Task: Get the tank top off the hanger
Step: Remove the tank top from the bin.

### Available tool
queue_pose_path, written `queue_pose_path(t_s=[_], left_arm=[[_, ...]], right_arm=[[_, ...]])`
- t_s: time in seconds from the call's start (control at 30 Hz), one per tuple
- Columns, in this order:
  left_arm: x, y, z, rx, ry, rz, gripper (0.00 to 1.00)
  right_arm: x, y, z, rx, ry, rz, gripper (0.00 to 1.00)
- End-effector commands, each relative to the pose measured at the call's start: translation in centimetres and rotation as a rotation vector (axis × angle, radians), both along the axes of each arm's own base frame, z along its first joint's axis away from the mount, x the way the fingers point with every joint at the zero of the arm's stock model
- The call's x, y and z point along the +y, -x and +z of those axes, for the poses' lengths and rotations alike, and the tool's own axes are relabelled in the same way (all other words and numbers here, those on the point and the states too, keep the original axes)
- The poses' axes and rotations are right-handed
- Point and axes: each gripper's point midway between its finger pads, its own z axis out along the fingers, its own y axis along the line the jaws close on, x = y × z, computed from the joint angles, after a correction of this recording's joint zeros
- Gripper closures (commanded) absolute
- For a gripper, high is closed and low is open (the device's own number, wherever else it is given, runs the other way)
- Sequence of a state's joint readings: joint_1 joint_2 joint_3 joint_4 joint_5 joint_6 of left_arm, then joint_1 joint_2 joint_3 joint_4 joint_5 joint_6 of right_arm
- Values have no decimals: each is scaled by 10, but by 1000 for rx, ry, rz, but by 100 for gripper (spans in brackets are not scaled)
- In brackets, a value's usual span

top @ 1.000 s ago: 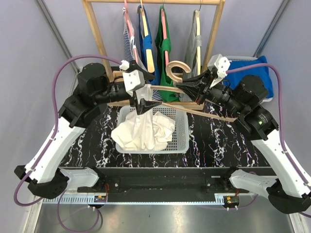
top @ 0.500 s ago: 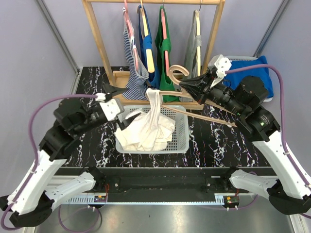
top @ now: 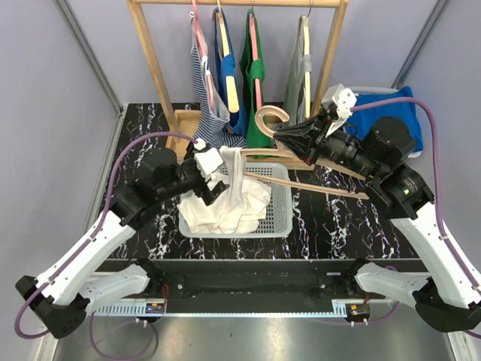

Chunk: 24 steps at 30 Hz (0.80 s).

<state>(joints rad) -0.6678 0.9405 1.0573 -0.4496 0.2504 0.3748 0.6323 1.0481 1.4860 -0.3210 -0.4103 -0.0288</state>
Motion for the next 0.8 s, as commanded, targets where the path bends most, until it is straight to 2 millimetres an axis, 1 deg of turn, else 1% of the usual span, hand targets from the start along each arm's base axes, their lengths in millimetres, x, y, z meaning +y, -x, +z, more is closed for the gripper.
queue_pose_path(t_s=[0.0,0.1,0.17,0.2,0.23,0.27,0.33,0.37,0.4,0.43,0.47,0.5,0.53,0.67,0.7,0.73,0.77], left_arm=[[-16,-7,23,-21,92,-7,1],[-23,-7,24,3,113,-15,1],[-27,-5,31,12,135,-25,1],[-30,-4,31,19,140,-35,3],[-32,-4,34,20,148,-38,7],[-35,-4,36,24,155,-46,18],[-37,-4,38,21,160,-55,31],[-37,-4,37,24,155,-58,38],[-38,-4,37,23,154,-60,54],[-38,-4,36,21,151,-63,63],[-37,-3,36,22,150,-63,70],[-37,-4,37,18,149,-61,82],[-36,-4,37,16,149,-58,85],[-32,-6,37,-1,137,-40,90],[-30,-7,36,-6,130,-31,93],[-28,-7,36,-20,120,-26,98],[-23,-10,39,-37,115,0,100]], right_arm=[[-2,13,18,-32,-53,32,87],[-2,13,17,-19,-65,32,88],[-1,12,15,-14,-70,33,88],[-1,12,15,-11,-71,33,88],[0,11,15,-11,-76,36,88],[1,10,12,-4,-75,38,88],[2,8,10,0,-75,36,88],[3,7,8,6,-74,35,88],[4,6,8,6,-73,36,88],[4,7,8,6,-73,36,88],[3,7,10,-1,-74,33,88],[3,6,10,-3,-72,31,88],[3,6,10,-5,-71,31,88],[2,5,12,-14,-63,23,89],[2,4,11,-12,-58,19,89],[2,4,9,-5,-49,18,89],[1,3,8,-2,-47,12,89]])
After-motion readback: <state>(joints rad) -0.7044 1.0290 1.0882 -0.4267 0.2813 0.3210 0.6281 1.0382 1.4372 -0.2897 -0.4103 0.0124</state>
